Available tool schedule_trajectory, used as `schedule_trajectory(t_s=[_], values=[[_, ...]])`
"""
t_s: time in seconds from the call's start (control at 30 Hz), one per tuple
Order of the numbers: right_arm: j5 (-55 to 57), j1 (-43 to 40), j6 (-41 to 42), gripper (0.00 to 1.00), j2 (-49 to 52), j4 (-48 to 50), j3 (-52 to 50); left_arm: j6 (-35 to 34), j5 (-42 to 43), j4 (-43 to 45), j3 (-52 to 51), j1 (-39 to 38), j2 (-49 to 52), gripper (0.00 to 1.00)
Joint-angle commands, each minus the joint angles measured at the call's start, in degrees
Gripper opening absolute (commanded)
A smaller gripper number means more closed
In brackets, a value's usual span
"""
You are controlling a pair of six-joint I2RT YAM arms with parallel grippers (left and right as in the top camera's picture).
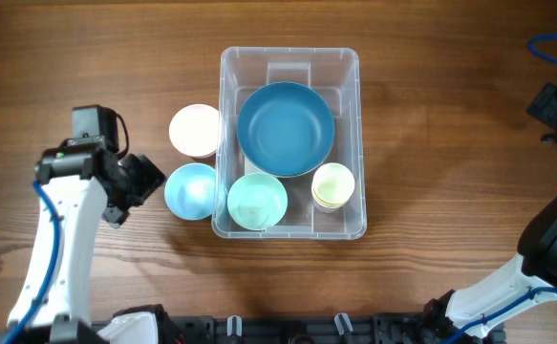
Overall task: Pack container
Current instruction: 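Release the mint bowl and move the left gripper to the light blue bowl, then grasp the light blue bowl's rim with the left gripper and lift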
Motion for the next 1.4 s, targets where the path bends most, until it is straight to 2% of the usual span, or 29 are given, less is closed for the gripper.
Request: schedule_trajectory(t_s=[0.0, 0.13, 0.43, 0.5, 0.57, 0.63, 0.7, 0.77, 0.97, 1.07, 1.2, 1.37], values=[[0.3, -0.2, -0.4, 1.0, 0.0, 0.1, 0.5, 3.2, 5.8, 5.0, -5.6, 0.3, 3.3, 0.79], [0.3, -0.2, -0.4, 1.0, 0.0, 0.1, 0.5, 7.2, 8.6, 9.2, -9.0, 0.3, 6.1, 0.77], [0.3, -0.2, -0.5, 1.0, 0.0, 0.1, 0.5, 11.4, 11.5, 19.1, -14.5, 0.3, 11.5, 0.75], [0.3, -0.2, -0.5, 1.0, 0.0, 0.1, 0.5, 12.0, 12.7, 21.2, -15.1, 0.3, 12.0, 0.71], [0.3, -0.2, -0.5, 1.0, 0.0, 0.1, 0.5, 12.0, 12.7, 22.1, -15.1, 0.3, 12.3, 0.58], [0.3, -0.2, -0.5, 1.0, 0.0, 0.1, 0.5, 12.0, 12.7, 22.4, -15.1, 0.3, 12.2, 0.25], [0.3, -0.2, -0.4, 1.0, 0.0, 0.1, 0.5, 12.0, 12.7, 22.4, -15.1, 0.3, 12.2, 0.11], [0.4, -0.2, -0.5, 1.0, 0.0, 0.1, 0.5, 12.0, 12.6, 22.2, -15.1, 0.3, 12.2, 0.06], [0.3, -0.2, -0.5, 1.0, 0.0, 0.1, 0.5, 12.0, 8.8, 20.1, -13.8, 0.3, 10.6, 0.04], [0.3, -0.2, -0.5, 1.0, 0.0, 0.1, 0.5, 12.0, 3.8, 13.6, -9.0, 0.3, 6.6, 0.04], [0.3, -0.2, -0.5, 1.0, 0.0, 0.1, 0.5, 12.0, 3.1, 6.4, -1.7, 0.3, 0.2, 0.04], [0.3, -0.2, -0.5, 1.0, 0.0, 0.1, 0.5, 12.0, 4.8, 4.1, 5.0, -1.9, -7.9, 0.04]])
